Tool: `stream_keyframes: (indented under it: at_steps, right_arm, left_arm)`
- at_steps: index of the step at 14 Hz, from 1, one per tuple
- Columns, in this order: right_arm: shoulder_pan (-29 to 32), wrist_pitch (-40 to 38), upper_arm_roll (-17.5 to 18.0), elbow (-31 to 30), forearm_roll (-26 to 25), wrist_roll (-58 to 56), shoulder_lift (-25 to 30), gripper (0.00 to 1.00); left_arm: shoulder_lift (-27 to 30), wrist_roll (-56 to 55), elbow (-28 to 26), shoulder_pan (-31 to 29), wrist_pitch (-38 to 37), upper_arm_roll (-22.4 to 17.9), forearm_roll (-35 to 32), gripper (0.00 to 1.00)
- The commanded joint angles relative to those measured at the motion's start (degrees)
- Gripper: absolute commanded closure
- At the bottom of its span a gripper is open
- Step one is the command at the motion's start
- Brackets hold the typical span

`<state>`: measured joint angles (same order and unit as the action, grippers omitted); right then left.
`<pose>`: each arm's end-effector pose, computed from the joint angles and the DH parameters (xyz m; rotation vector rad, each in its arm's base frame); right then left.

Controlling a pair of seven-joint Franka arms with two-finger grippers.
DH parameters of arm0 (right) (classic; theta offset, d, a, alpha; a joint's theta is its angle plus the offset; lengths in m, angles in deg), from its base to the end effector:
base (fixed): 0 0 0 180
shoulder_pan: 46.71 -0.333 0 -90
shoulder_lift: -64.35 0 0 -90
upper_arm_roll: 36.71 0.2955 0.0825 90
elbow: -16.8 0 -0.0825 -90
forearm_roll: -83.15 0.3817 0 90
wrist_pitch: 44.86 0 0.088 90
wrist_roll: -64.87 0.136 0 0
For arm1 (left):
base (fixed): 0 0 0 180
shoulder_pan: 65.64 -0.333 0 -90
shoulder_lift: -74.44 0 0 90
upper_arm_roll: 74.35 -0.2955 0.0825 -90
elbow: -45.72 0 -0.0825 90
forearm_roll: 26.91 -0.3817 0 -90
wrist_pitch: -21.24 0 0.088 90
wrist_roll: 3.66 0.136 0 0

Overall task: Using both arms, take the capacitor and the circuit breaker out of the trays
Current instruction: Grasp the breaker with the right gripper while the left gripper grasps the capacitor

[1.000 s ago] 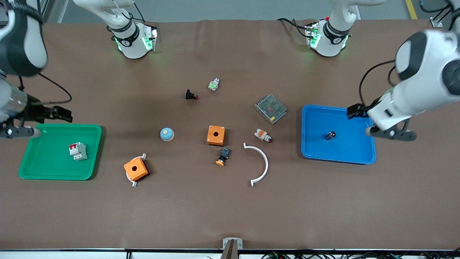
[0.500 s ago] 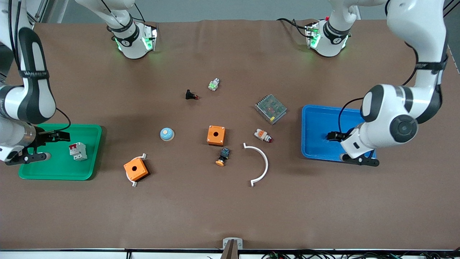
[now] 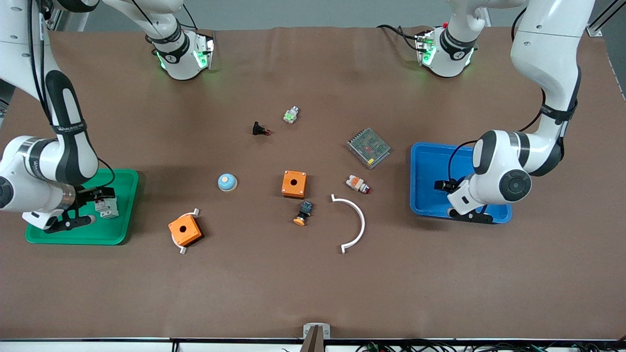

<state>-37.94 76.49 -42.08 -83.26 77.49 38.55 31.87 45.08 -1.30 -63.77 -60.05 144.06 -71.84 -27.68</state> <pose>0.6057 -0.1576 0.1922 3.0358 0.4309 -0.3495 0.5715 -0.0809 0.1622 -3.0951 0.2931 0.4373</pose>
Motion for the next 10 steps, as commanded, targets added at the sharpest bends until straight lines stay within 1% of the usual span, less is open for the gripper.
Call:
stream_keyframes:
  at_steps: [1,2,3,4,6,7,8,9,10]
  right_arm:
    - [0.3,1.2,0.0,2.1,1.2,-2.9,-2.0,0.12]
    - [0.5,1.3,0.1,2.6,1.2,-2.9,-2.6,0.15]
    - [0.5,1.3,0.1,2.7,1.2,-2.9,-2.8,0.2]
    - [0.5,1.3,0.1,2.7,1.2,-2.9,-2.8,0.28]
    - [0.3,1.3,0.1,2.7,1.3,-3.7,-2.9,0.5]
    - [0.2,1.2,0.1,2.8,1.3,-4.3,-2.9,0.63]
    - [0.0,0.6,0.1,2.9,1.2,-4.5,-2.8,0.82]
    - [-0.4,0.3,0.2,3.4,1.2,-4.4,-2.4,0.95]
    - [-1.3,-1.5,0.2,3.8,1.3,-4.2,-1.7,0.97]
  left_arm:
    - [1.3,1.1,-3.0,-0.3,1.2,0.1,-1.9,0.09]
    - [1.5,1.1,-3.6,-0.3,1.2,0.1,-1.9,0.17]
    - [1.6,1.1,-4.1,-0.3,1.2,0.1,-1.9,0.27]
    - [1.6,1.1,-4.2,-0.3,1.2,0.1,-1.9,0.37]
    - [1.7,1.0,-4.1,-0.5,1.1,0.1,-1.9,0.57]
    - [1.8,0.7,-3.7,-0.5,0.6,0.2,-1.9,0.69]
    - [1.9,0.4,-3.5,-0.5,0.5,0.2,-1.9,0.79]
    - [2.0,0.1,-3.0,-0.4,0.5,0.2,-1.9,0.88]
    - [2.0,0.0,-2.0,-0.3,0.5,0.3,-1.8,0.94]
